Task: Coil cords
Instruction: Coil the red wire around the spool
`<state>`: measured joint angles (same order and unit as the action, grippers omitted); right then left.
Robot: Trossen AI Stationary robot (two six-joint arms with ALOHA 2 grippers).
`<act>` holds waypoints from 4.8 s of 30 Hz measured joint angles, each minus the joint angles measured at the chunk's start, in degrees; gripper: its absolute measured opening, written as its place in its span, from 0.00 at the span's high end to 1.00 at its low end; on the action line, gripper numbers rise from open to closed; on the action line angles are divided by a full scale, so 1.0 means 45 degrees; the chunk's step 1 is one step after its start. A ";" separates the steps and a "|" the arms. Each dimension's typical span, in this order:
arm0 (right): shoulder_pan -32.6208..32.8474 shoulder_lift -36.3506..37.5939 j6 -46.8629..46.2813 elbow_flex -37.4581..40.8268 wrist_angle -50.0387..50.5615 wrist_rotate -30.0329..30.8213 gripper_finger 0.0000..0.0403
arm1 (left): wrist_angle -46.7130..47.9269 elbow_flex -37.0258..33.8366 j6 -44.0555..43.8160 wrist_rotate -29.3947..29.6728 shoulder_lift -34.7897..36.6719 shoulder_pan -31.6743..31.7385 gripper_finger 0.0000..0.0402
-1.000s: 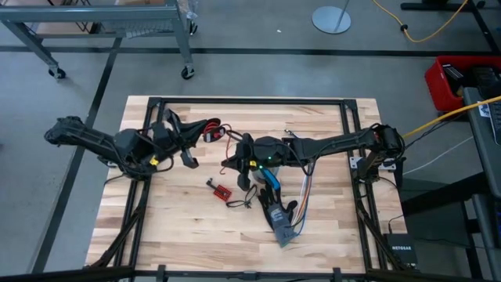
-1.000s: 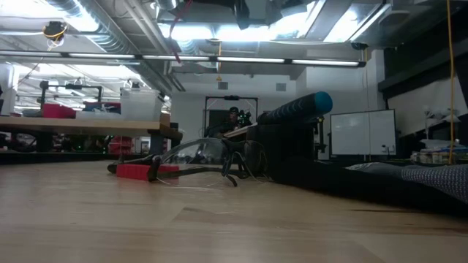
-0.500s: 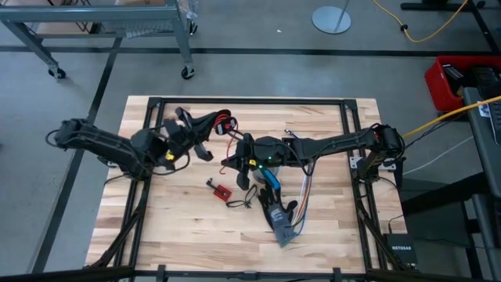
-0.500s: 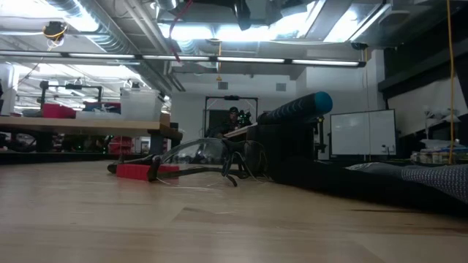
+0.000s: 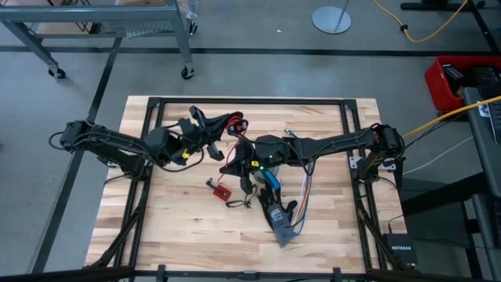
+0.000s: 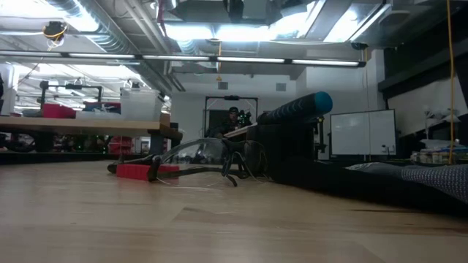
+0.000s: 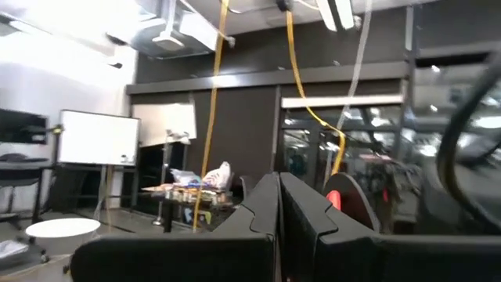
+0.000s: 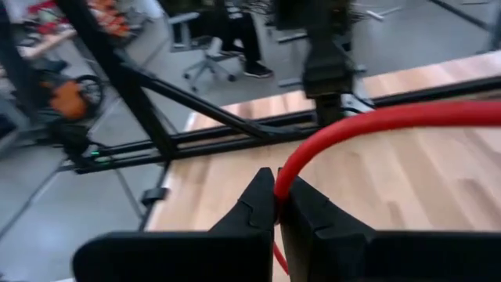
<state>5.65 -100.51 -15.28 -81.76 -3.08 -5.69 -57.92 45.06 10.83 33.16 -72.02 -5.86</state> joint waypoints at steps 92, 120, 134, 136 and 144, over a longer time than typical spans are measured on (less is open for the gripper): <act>-0.0914 0.0000 -0.1179 -0.0015 0.1006 -0.1305 0.43 | 0.8464 0.0000 0.1205 0.0022 0.5022 -0.0609 1.00; -0.1282 0.0000 -0.0498 -0.0015 -0.0263 0.2713 0.43 | 1.0551 0.0000 -0.0039 0.0272 0.6027 -0.0618 1.00; -0.1263 0.0000 -0.0056 -0.0015 -0.0643 0.4139 0.75 | 1.0559 0.0000 -0.0165 0.0269 0.5837 -0.0618 1.00; -0.1263 0.0000 -0.0056 -0.0015 -0.0606 0.4113 0.83 | 1.0491 0.0000 -0.0220 0.0269 0.5786 -0.0618 1.00; -0.1263 -0.0099 -0.0025 -0.0015 -0.0714 0.3669 0.94 | 0.9762 0.0000 -0.0575 0.0265 0.5610 -0.0618 1.00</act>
<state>-0.03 -100.95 -15.39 -81.82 -6.29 10.81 -13.99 45.06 8.24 34.35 -46.78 -8.64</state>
